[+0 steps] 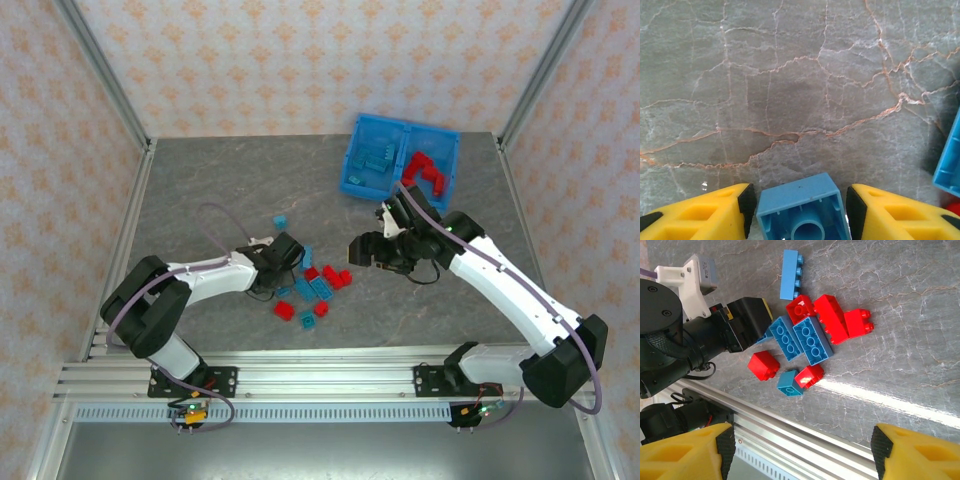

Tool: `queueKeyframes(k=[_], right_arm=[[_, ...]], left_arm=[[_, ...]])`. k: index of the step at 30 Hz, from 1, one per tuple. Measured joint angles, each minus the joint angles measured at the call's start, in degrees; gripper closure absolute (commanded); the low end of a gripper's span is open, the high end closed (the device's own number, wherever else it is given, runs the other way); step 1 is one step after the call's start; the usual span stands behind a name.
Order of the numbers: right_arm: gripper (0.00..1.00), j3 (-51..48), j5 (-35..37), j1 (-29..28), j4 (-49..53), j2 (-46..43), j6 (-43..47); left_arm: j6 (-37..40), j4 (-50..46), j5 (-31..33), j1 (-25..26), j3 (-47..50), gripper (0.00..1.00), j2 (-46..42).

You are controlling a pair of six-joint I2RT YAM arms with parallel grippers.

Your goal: Sort the legos into containers by color

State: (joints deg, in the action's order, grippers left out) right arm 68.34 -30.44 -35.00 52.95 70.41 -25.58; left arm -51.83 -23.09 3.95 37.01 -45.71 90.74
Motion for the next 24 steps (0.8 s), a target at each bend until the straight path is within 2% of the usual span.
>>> queueKeyframes(k=[5, 10, 14, 19, 24], right_arm=[[0.26, 0.0, 0.0, 0.0, 0.0, 0.02, -0.17], [0.26, -0.22, -0.11, 0.0, 0.0, -0.07, -0.15], [0.26, -0.42, -0.66, 0.0, -0.11, -0.5, -0.17], [0.25, -0.72, 3.74, -0.11, -1.97, -3.63, -1.49], [0.25, -1.88, 14.8, -0.11, -3.37, -10.84, -4.98]], left_arm=[[1.57, -1.11, 0.11, -0.04, -0.02, 0.65, 0.02], [1.4, -2.49, -0.07, 0.0, -0.46, 0.66, -0.79], [2.54, -6.82, 0.79, 0.0, -3.3, 0.69, -4.87], [6.54, -7.02, 1.31, 0.0, -15.54, 0.72, -8.94], [10.38, -2.93, 0.98, 0.0, -31.52, 0.73, -2.08]])
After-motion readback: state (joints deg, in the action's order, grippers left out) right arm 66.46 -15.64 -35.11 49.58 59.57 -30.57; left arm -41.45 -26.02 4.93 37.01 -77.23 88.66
